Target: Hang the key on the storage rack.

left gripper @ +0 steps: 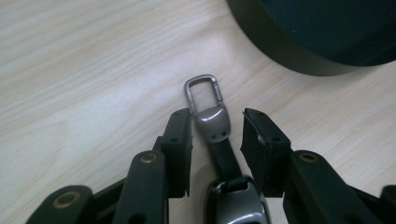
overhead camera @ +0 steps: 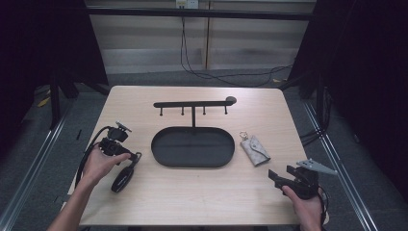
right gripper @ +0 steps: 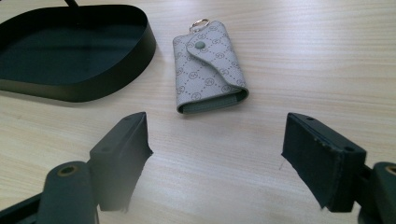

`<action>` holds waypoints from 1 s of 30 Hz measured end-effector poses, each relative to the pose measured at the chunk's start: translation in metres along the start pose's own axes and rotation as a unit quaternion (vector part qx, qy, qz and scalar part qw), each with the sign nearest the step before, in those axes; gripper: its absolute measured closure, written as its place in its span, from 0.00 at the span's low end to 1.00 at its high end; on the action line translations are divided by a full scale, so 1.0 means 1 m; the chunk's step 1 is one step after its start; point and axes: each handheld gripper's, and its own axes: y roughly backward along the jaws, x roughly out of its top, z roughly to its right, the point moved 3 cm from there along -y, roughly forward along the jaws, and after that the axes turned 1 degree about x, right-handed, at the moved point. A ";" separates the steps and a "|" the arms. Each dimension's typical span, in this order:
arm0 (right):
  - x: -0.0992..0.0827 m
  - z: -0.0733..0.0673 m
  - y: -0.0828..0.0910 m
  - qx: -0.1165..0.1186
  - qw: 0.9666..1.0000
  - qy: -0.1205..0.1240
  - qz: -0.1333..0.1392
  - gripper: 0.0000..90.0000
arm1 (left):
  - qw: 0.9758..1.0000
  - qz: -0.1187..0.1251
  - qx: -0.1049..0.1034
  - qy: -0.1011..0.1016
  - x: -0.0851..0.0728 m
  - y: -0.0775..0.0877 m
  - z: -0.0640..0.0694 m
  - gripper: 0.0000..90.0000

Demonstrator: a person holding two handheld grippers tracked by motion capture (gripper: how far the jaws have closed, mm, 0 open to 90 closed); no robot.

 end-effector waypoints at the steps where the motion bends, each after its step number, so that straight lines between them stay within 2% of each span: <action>1: 0.000 0.000 0.000 0.000 1.000 0.000 0.000 0.25 | 1.000 -0.004 0.006 0.001 0.001 -0.001 0.000 0.70; 2: 0.000 0.000 0.000 -0.001 1.000 0.001 -0.001 0.25 | 1.000 -0.016 0.013 -0.004 0.003 -0.003 0.000 0.71; 4: 0.000 0.000 -0.001 0.000 1.000 0.002 -0.002 0.25 | 1.000 -0.031 0.001 -0.001 0.005 -0.006 0.002 0.70; 6: 0.000 0.000 -0.001 0.001 1.000 0.003 -0.003 0.25 | 0.999 -0.049 0.018 -0.006 0.009 -0.010 0.002 0.69; 7: 0.000 0.000 -0.001 0.001 1.000 0.003 -0.003 0.25 | 0.998 -0.052 0.019 -0.005 0.010 -0.012 0.003 0.69; 9: 0.000 0.000 -0.001 0.001 1.000 0.002 -0.004 0.25 | 0.997 -0.072 0.029 -0.018 0.012 -0.019 0.004 0.69; 12: -0.001 0.000 -0.002 0.002 1.000 0.002 -0.007 0.25 | 0.996 -0.073 0.041 -0.014 0.012 -0.022 0.006 0.70; 14: 0.000 0.000 -0.002 0.003 1.000 0.001 -0.008 0.25 | 0.996 -0.079 0.046 -0.018 0.013 -0.022 0.007 0.70; 15: 0.000 0.000 -0.002 0.003 1.000 0.002 -0.009 0.25 | 0.995 -0.082 0.051 -0.013 0.014 -0.023 0.008 0.70; 17: 0.000 0.000 -0.003 0.003 1.000 0.004 -0.009 0.25 | 0.993 -0.099 0.058 -0.016 0.017 -0.023 0.009 0.70; 19: 0.000 -0.001 -0.003 0.003 1.000 0.004 -0.010 0.25 | 0.990 -0.116 0.077 -0.019 0.020 -0.025 0.013 0.72; 26: -0.001 0.000 -0.003 0.004 1.000 0.008 -0.012 0.25 | 0.987 -0.141 0.082 0.001 0.027 -0.028 0.014 0.74; 28: -0.001 -0.001 -0.004 0.005 1.000 0.008 -0.013 0.25 | 0.985 -0.151 0.083 0.000 0.029 -0.029 0.013 0.73; 30: -0.001 -0.002 -0.004 0.004 1.000 0.010 -0.015 0.25 | 0.985 -0.150 0.086 0.014 0.032 -0.030 0.013 0.73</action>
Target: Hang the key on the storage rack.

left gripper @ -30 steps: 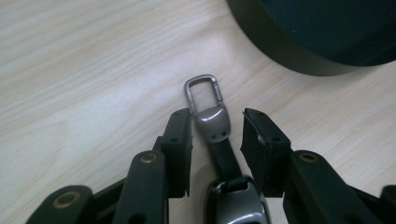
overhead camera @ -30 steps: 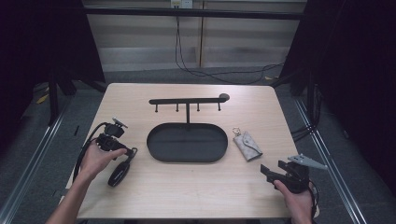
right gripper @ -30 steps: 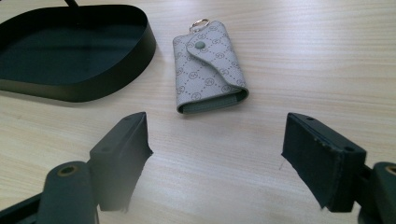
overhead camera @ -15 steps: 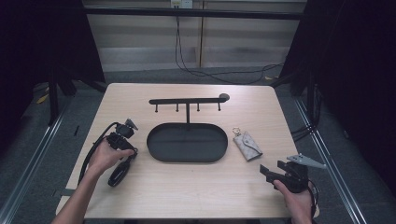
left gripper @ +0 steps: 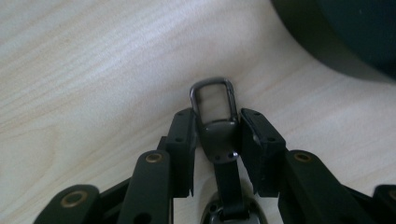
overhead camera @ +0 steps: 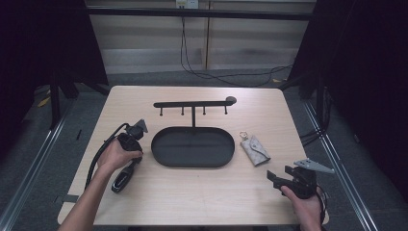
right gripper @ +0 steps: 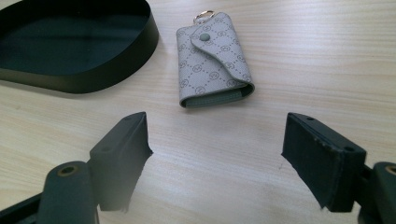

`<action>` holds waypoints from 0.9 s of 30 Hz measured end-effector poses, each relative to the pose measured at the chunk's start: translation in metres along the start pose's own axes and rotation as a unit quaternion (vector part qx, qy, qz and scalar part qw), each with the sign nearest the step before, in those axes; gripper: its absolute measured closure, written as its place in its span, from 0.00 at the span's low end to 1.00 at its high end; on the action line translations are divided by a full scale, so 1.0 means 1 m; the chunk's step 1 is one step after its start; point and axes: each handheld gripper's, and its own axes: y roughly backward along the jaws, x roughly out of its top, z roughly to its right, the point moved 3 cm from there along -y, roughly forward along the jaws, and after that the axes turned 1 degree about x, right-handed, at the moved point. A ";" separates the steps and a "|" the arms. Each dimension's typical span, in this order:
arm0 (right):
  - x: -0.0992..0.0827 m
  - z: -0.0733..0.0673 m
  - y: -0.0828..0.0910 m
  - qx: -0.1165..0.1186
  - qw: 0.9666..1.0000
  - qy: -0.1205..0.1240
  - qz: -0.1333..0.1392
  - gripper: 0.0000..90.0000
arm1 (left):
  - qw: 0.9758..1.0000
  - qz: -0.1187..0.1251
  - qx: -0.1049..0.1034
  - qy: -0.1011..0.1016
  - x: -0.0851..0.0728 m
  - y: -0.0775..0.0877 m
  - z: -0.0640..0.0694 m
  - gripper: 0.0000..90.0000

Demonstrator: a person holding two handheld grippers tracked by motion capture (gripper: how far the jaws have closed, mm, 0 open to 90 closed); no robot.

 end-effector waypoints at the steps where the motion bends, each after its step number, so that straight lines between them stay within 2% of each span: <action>1: 0.000 0.000 0.000 0.000 1.000 0.002 0.000 0.25 | 1.000 -0.004 -0.002 0.001 0.001 0.000 0.000 0.74; 6: 0.000 -0.001 0.000 0.002 1.000 0.003 -0.001 0.25 | 1.000 -0.011 -0.001 0.004 0.003 0.000 0.001 0.78; 14: -0.001 -0.001 -0.001 0.001 1.000 0.003 -0.005 0.25 | 1.000 -0.005 0.000 0.003 0.002 0.000 0.001 0.78; 18: -0.001 0.000 0.000 0.000 1.000 0.000 -0.004 0.25 | 1.000 0.004 0.000 -0.007 0.000 0.000 0.001 0.78; 20: -0.001 0.000 -0.001 0.001 1.000 -0.001 -0.005 0.25 | 1.000 0.006 -0.007 -0.011 -0.001 0.001 -0.001 0.78; 21: -0.001 0.000 -0.001 0.002 1.000 -0.002 -0.006 0.25 | 1.000 0.006 -0.014 -0.004 -0.002 0.001 -0.001 0.78; 23: 0.000 0.000 -0.002 0.000 1.000 0.001 -0.007 0.25 | 1.000 0.004 -0.018 -0.004 -0.002 0.001 -0.004 0.79; 26: -0.001 0.000 -0.001 0.002 1.000 0.000 -0.007 0.25 | 1.000 0.004 -0.013 -0.007 -0.003 0.001 -0.007 0.78; 27: -0.001 0.000 -0.001 0.000 1.000 -0.002 -0.007 0.25 | 1.000 0.005 -0.014 -0.002 -0.004 0.001 -0.007 0.78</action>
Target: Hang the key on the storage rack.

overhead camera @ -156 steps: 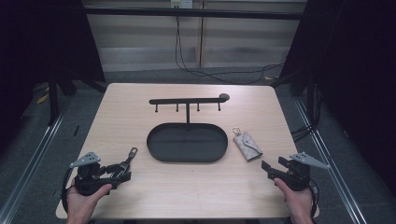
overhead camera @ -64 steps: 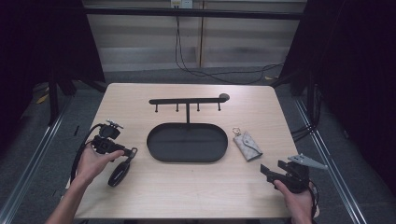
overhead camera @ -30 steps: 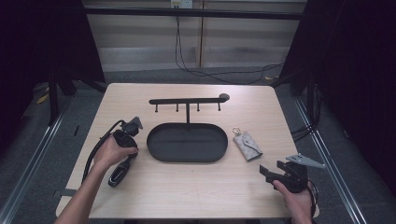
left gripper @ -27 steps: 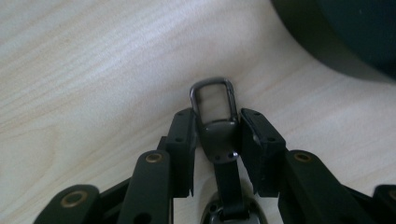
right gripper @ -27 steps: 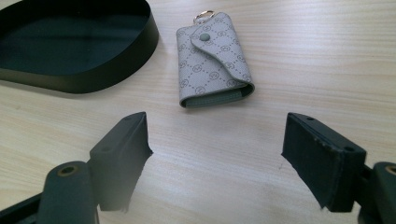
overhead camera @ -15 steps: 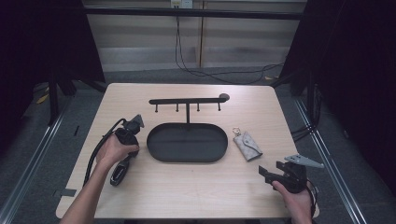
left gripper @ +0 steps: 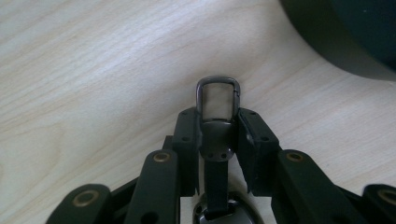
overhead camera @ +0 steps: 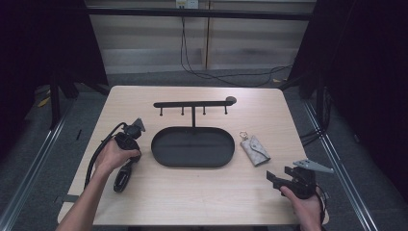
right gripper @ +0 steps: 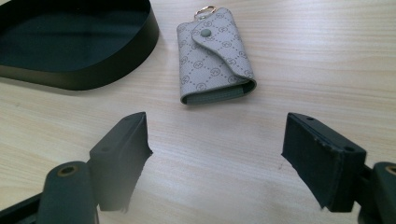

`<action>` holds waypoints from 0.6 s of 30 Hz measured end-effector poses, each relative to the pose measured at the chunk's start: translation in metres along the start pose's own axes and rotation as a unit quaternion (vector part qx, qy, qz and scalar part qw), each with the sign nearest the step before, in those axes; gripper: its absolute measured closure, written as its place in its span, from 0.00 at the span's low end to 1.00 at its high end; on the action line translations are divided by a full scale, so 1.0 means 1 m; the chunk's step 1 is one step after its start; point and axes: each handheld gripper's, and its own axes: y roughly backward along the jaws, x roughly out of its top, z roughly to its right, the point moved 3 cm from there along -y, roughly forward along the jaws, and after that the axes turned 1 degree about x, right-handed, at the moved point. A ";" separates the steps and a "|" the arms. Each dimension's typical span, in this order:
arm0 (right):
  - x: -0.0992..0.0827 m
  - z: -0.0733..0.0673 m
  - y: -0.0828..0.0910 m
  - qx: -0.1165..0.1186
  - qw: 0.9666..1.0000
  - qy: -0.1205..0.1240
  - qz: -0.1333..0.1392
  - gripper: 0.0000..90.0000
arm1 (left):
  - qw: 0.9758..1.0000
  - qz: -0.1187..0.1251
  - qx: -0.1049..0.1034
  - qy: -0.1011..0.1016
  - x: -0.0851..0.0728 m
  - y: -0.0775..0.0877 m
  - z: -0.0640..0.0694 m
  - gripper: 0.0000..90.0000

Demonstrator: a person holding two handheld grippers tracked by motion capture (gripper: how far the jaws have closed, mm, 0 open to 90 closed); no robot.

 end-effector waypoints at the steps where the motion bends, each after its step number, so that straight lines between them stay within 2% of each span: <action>1: 0.000 0.000 0.000 0.000 1.000 0.000 0.000 0.25 | 1.000 -0.005 -0.005 -0.004 -0.001 0.001 0.000 0.78; 6: 0.000 0.000 -0.001 -0.001 1.000 -0.001 -0.002 0.25 | 1.000 0.011 -0.018 -0.007 -0.004 0.008 -0.001 0.78; 10: 0.000 0.000 -0.001 -0.001 1.000 -0.001 -0.002 0.25 | 1.000 0.017 -0.021 -0.009 -0.006 0.018 -0.001 0.79; 16: 0.000 0.001 0.000 -0.001 1.000 -0.002 -0.002 0.25 | 0.999 0.038 -0.021 0.012 -0.009 0.034 -0.006 0.79; 18: 0.000 0.000 -0.001 -0.001 1.000 -0.002 -0.003 0.25 | 0.999 0.041 -0.029 0.006 -0.011 0.037 -0.007 0.79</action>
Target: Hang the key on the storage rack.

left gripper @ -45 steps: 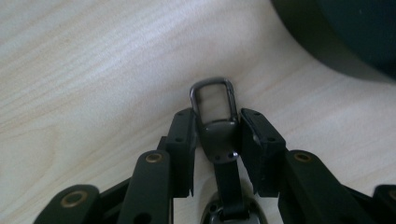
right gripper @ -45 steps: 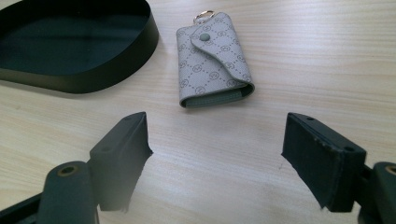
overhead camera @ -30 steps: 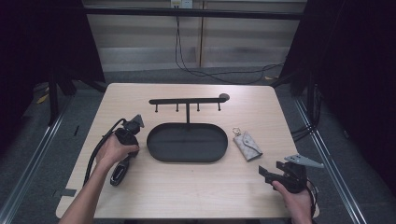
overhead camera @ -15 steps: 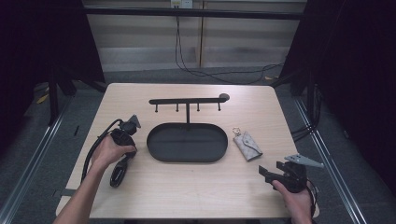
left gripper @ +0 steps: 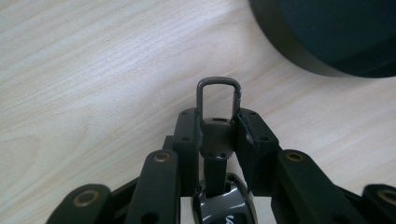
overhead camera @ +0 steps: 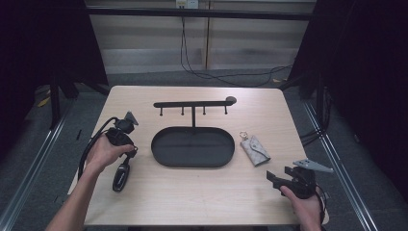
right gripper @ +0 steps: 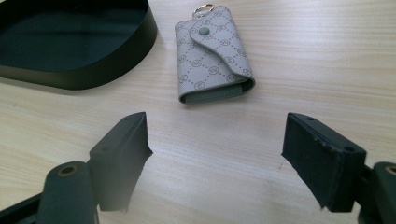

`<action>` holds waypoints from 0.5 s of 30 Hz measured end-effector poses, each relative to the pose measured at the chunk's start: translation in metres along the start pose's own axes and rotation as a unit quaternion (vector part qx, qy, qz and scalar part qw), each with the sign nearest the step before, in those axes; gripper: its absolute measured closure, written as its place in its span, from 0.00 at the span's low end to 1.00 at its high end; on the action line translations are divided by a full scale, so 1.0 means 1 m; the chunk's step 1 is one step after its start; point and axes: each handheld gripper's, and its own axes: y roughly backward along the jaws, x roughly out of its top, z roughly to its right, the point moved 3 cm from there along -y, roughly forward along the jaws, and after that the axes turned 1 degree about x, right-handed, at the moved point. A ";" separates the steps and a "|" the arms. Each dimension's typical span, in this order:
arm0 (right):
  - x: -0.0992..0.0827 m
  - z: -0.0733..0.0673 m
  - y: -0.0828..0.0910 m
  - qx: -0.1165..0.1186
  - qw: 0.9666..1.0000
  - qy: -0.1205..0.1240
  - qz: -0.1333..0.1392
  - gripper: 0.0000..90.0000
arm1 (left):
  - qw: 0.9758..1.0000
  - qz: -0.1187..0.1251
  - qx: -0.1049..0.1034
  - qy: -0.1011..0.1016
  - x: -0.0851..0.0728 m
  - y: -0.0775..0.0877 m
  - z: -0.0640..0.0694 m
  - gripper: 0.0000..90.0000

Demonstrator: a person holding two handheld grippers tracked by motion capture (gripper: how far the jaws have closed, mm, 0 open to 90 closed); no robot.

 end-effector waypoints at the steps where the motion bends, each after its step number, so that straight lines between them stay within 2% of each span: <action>1: 0.000 0.000 0.000 0.000 1.000 0.001 0.000 0.25 | 1.000 0.003 0.001 -0.001 0.000 0.001 0.000 0.79; 8: 0.000 0.000 0.000 -0.003 1.000 -0.001 0.000 0.25 | 1.000 0.015 0.016 -0.005 -0.001 0.013 0.000 0.79; 15: -0.001 0.001 0.000 -0.003 1.000 -0.002 -0.002 0.25 | 0.999 0.017 0.016 -0.023 -0.002 0.032 0.003 0.79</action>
